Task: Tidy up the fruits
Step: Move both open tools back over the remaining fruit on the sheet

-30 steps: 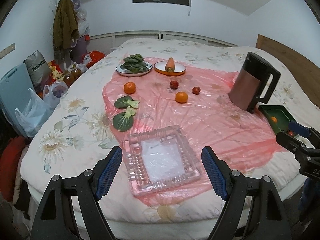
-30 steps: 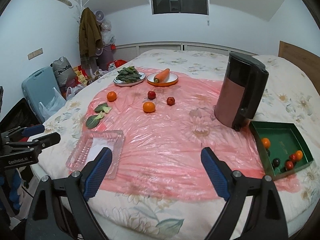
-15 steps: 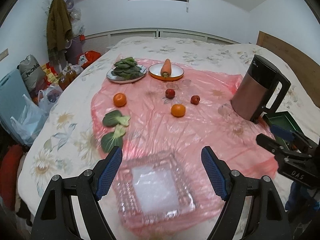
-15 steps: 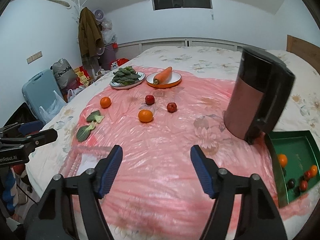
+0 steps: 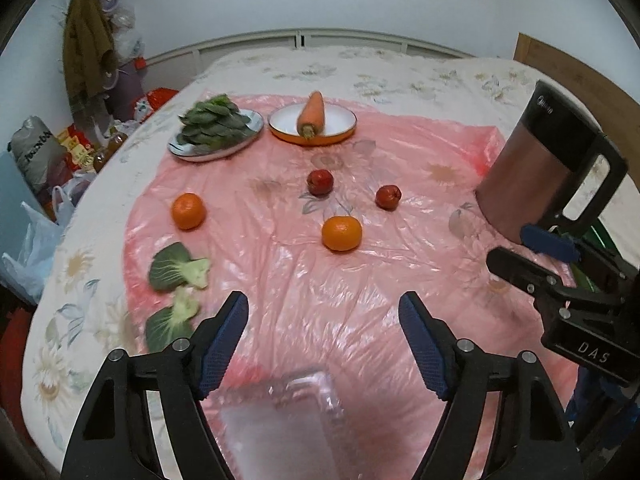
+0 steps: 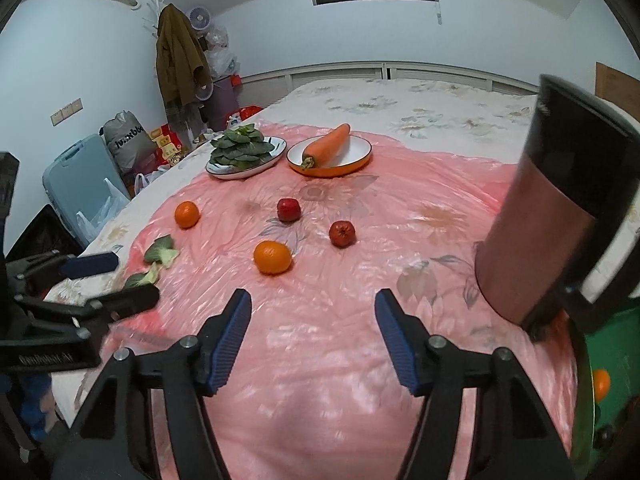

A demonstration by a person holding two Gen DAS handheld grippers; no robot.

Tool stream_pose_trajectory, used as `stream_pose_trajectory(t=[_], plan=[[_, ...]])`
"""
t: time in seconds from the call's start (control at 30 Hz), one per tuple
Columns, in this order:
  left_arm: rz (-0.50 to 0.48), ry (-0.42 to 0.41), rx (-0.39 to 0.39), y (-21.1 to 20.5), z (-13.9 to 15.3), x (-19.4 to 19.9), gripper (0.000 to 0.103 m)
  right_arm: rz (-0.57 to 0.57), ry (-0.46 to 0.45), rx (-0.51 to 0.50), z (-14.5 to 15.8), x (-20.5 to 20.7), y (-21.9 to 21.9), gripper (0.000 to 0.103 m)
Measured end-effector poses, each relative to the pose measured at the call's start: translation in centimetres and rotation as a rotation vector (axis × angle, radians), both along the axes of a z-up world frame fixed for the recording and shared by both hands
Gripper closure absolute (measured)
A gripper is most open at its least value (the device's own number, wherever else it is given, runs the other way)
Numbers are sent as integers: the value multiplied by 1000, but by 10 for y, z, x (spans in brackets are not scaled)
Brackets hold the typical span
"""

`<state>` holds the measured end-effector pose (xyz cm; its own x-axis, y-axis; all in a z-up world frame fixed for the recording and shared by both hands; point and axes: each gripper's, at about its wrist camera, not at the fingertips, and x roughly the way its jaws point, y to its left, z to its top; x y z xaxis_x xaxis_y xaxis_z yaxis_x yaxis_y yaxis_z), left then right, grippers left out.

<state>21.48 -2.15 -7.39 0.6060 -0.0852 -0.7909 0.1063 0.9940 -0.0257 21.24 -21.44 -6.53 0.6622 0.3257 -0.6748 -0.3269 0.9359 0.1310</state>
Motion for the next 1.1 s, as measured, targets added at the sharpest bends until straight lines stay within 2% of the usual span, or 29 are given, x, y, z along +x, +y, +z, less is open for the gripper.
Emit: stream_pose_trajectory(t=[0.2, 0.53, 0.6, 0.7, 1.1], plan=[[-25, 41, -8, -9, -23, 40, 40, 21, 16, -4, -11, 36, 1, 16], [-45, 106, 1, -18, -57, 93, 40, 52, 60, -19, -40, 91, 6, 16], [-39, 122, 4, -18, -66, 101, 40, 54, 69, -24, -46, 100, 7, 19], [-36, 135, 7, -19, -75, 109, 43, 67, 81, -31, -54, 113, 10, 27], [-66, 154, 8, -29, -91, 131, 51, 74, 113, -37, -79, 157, 19, 27]])
